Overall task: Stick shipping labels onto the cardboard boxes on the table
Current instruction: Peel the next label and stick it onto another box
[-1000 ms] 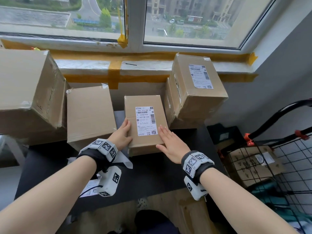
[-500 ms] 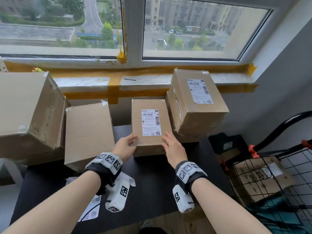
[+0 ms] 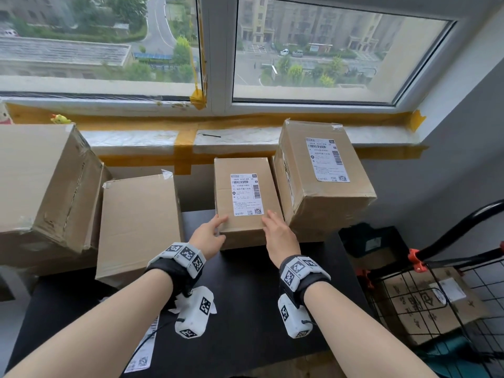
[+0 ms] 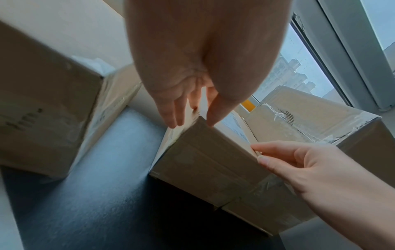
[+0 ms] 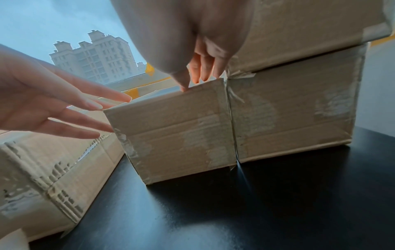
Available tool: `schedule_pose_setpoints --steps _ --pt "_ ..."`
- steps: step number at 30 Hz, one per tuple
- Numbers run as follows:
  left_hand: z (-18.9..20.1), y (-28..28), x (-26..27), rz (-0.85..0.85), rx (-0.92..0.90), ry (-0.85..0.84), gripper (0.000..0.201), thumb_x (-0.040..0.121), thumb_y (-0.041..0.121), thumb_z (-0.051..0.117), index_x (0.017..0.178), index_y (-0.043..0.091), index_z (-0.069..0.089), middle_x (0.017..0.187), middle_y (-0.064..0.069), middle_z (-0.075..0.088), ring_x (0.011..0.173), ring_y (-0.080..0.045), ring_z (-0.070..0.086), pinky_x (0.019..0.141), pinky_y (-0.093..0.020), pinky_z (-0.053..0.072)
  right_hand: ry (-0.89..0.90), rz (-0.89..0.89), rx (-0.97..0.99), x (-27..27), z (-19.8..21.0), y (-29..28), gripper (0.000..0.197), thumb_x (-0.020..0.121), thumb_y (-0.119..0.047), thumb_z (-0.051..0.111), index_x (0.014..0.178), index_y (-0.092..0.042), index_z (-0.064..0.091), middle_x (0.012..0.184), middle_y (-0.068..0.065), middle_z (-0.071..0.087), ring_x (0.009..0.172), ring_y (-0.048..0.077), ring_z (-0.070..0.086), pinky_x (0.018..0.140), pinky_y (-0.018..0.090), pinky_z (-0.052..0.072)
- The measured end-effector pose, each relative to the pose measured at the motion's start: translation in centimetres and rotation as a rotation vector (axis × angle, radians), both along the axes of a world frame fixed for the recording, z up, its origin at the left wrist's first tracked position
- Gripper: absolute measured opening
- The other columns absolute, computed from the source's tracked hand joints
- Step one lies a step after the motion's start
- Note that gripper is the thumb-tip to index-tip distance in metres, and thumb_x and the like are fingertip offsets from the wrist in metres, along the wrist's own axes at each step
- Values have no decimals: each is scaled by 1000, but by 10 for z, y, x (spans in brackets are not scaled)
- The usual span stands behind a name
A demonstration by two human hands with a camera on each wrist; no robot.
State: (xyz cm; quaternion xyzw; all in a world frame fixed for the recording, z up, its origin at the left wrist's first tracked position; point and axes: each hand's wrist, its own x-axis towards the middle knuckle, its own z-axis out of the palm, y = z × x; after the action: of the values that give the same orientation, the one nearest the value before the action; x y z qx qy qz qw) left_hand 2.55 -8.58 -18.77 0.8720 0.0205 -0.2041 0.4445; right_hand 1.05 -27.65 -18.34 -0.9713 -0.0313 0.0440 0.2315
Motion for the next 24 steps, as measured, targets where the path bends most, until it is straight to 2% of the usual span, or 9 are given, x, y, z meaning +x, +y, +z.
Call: schedule_pose_setpoints --steps 2,5,7,11,14,18,24 --pt "6 1 -4 8 67 -30 50 89 10 51 137 22 44 139 -7 50 114 -26 58 100 -33 44 -1 8 -46 -1 7 2 35 100 -17 38 131 -7 50 148 7 39 136 22 37 110 30 29" --pt "18 6 -14 7 161 -92 39 91 16 50 130 18 51 133 -6 55 116 -24 57 99 -32 44 -35 25 -120 -6 16 11 32 100 -25 39 121 -8 56 130 5 54 115 26 52 98 33 38" --pt "24 13 -25 -36 261 -116 36 92 17 46 127 18 53 130 -5 57 116 -24 56 97 -32 45 -48 60 -162 -12 20 20 31 100 -29 39 115 -9 57 120 5 58 105 26 54 93 34 38" --pt "25 36 -54 -151 473 -124 36 94 20 37 127 21 52 130 -2 56 114 -24 56 95 -35 46 -66 161 -238 -31 22 45 33 99 -32 37 114 -11 58 116 6 60 107 26 54 93 34 37" --pt "22 53 -82 -181 558 -199 34 95 22 34 124 22 53 126 -2 55 113 -24 55 93 -37 46 -70 235 -266 -52 20 67 33 99 -33 36 112 -11 58 115 8 60 108 27 54 92 37 38" --pt "18 78 -122 -190 619 -253 29 95 21 35 115 19 56 119 -4 56 111 -26 53 87 -37 44 -41 344 -315 -84 12 98 35 100 -33 33 114 -10 56 116 9 58 107 28 53 91 36 37" --pt "2 124 -176 -150 617 -142 32 94 22 36 120 18 54 124 -4 54 116 -25 51 94 -40 45 18 476 -310 -130 -3 145 35 100 -32 34 114 -9 55 117 10 57 109 30 53 89 37 37"
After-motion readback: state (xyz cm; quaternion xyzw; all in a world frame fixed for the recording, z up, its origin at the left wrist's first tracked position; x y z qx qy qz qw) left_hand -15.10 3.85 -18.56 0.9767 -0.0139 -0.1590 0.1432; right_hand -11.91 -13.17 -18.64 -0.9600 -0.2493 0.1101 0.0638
